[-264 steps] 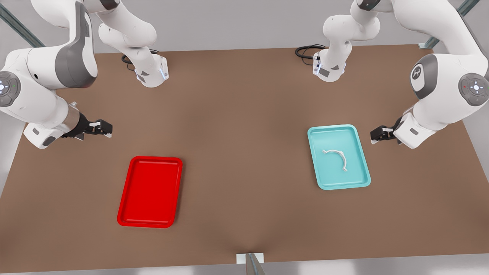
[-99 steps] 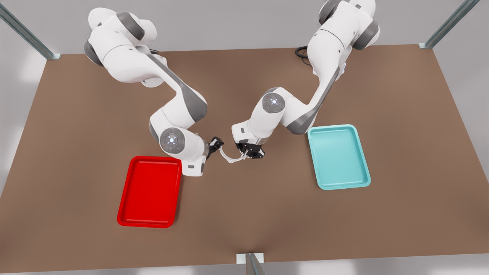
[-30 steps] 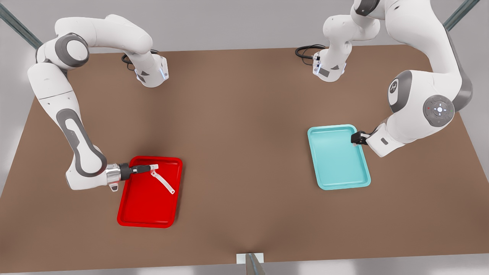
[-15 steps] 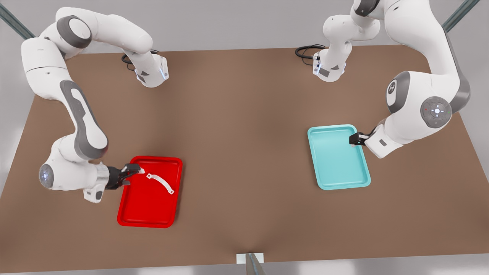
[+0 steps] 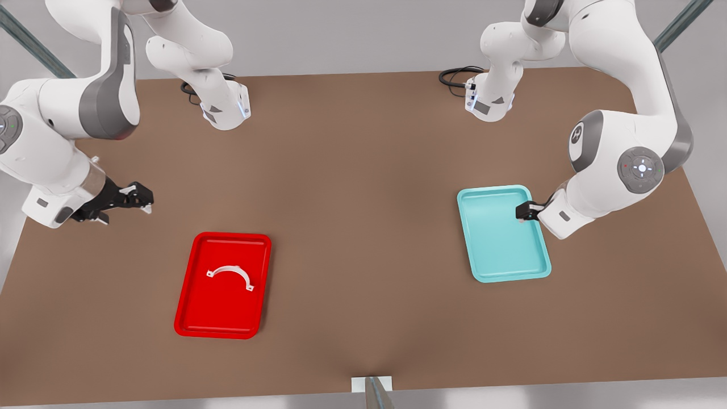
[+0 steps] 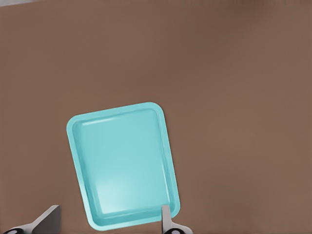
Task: Take the drainage pipe clamp from the left arm, pass it to the right arm, and place it in the plate on the right side
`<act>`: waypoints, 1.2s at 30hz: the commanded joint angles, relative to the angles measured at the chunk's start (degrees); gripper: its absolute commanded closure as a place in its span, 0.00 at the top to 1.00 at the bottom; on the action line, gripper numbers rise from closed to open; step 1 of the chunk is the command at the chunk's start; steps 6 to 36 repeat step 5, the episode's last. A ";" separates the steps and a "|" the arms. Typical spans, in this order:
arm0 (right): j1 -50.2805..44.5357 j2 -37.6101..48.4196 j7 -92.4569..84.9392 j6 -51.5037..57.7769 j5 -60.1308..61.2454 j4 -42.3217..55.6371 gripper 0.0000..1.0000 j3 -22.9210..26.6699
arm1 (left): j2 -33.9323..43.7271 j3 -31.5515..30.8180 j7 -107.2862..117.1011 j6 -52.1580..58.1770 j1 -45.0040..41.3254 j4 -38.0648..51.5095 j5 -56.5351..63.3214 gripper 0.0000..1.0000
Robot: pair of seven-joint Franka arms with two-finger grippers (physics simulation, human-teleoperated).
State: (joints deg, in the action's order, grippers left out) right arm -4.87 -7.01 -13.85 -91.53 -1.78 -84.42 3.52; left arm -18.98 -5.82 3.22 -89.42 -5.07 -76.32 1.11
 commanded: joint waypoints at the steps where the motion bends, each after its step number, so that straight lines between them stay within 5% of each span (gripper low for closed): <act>1: -0.58 -0.02 9.89 2.32 1.34 0.13 1.00 0.09 | 0.00 0.02 1.00 -0.40 -0.02 0.03 0.03 1.00; 36: -0.50 -0.02 9.45 2.32 1.51 0.13 1.00 0.09 | -0.70 -0.07 1.09 -1.72 -0.46 0.03 0.03 1.00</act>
